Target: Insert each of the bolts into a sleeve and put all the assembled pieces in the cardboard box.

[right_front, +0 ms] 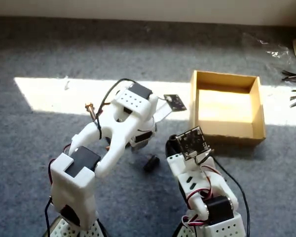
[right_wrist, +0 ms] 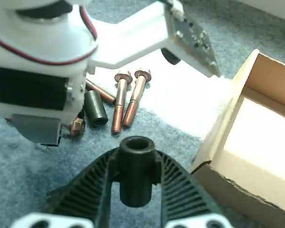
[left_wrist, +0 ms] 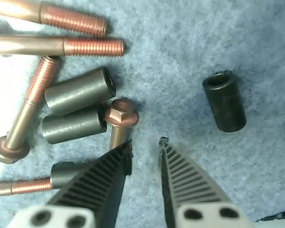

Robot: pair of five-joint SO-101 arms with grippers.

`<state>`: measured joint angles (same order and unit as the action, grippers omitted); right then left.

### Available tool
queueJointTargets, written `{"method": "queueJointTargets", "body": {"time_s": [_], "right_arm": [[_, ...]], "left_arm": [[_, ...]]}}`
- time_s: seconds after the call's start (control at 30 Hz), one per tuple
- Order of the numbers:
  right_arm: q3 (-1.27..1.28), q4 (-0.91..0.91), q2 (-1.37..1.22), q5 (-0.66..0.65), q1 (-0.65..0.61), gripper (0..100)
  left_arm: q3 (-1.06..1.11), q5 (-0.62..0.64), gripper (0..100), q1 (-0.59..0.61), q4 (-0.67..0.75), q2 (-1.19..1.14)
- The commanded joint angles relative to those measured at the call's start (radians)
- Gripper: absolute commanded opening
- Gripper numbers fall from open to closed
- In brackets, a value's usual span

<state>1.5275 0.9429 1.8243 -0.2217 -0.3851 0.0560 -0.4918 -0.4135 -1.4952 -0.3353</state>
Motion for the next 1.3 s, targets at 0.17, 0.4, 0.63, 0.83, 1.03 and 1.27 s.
{"method": "queueJointTargets", "body": {"time_s": [0.17,0.4,0.63,0.83,1.03,1.27], "right_arm": [[-0.008,-0.031,0.012,-0.014,0.005,0.5],[-0.008,-0.031,0.012,-0.014,0.005,0.5],[-0.008,-0.031,0.012,-0.014,0.005,0.5],[-0.008,-0.028,0.012,-0.049,0.005,0.5],[-0.008,-0.028,0.012,-0.049,0.004,0.5],[-0.008,-0.028,0.012,-0.051,0.004,0.5]], "left_arm": [[0.015,-0.029,11,0.021,0.094,0.010],[0.022,-0.054,11,0.030,0.094,0.010],[0.036,-0.101,11,0.088,0.092,0.008],[0.076,-0.133,11,0.074,0.098,0.008],[0.104,-0.144,11,0.070,0.187,0.008],[0.174,-0.143,11,0.045,0.256,0.008]]}}
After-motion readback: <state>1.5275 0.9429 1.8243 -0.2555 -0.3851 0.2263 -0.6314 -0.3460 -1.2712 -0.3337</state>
